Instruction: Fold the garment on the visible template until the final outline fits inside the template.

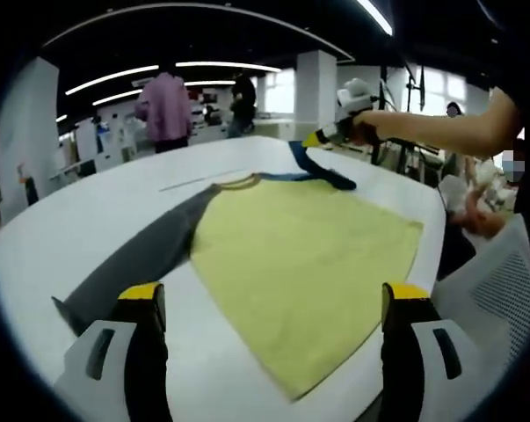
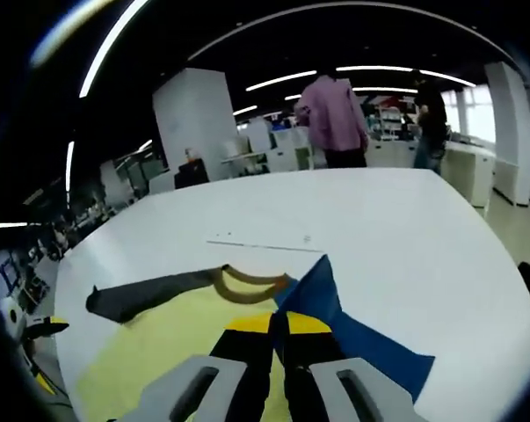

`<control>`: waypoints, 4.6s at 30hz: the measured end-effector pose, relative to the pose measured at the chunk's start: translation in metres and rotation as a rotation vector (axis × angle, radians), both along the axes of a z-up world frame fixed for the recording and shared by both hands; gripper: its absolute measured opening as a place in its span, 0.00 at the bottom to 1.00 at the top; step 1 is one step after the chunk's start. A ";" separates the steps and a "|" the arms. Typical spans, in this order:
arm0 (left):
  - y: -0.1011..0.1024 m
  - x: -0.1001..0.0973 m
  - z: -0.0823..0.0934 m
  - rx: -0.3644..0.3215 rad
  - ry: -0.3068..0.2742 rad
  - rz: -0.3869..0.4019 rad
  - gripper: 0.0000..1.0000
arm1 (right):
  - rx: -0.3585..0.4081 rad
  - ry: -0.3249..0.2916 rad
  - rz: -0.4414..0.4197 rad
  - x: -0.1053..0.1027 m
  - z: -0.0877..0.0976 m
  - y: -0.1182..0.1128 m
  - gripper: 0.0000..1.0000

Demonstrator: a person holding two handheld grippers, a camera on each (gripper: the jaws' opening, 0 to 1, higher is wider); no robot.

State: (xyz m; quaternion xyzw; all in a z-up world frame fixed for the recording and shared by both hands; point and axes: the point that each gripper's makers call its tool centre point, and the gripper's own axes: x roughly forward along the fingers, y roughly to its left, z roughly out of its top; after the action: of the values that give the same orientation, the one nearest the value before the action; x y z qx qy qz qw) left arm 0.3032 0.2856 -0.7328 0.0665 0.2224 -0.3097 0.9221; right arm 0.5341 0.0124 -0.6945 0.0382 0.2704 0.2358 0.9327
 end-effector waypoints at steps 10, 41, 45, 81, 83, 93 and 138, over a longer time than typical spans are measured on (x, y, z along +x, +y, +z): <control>0.006 0.001 -0.004 -0.001 0.001 0.002 0.99 | -0.010 0.037 0.038 0.011 -0.006 0.025 0.00; 0.008 -0.003 -0.009 -0.006 0.008 0.034 0.99 | 0.108 -0.159 0.269 0.020 0.031 0.106 0.00; 0.005 -0.005 -0.009 -0.003 0.011 0.034 0.99 | 0.132 -0.180 0.322 0.016 0.035 0.120 0.00; -0.006 -0.008 -0.004 0.004 0.016 0.057 0.99 | 0.166 -0.175 0.636 -0.056 0.010 0.212 0.00; -0.005 -0.008 -0.004 0.003 0.014 0.059 0.99 | 0.162 -0.158 0.641 -0.059 0.003 0.215 0.00; -0.004 -0.007 -0.003 0.001 0.010 0.063 0.99 | 0.097 -0.070 0.646 -0.072 -0.037 0.227 0.00; 0.031 0.011 0.010 -0.010 -0.010 0.150 0.99 | 0.017 -0.089 0.591 -0.082 -0.015 0.197 0.87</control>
State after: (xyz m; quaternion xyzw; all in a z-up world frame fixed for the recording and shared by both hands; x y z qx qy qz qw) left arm 0.3146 0.3162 -0.7227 0.0467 0.2204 -0.2404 0.9442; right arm 0.4526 0.2097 -0.7095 -0.0449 0.2265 0.5006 0.8343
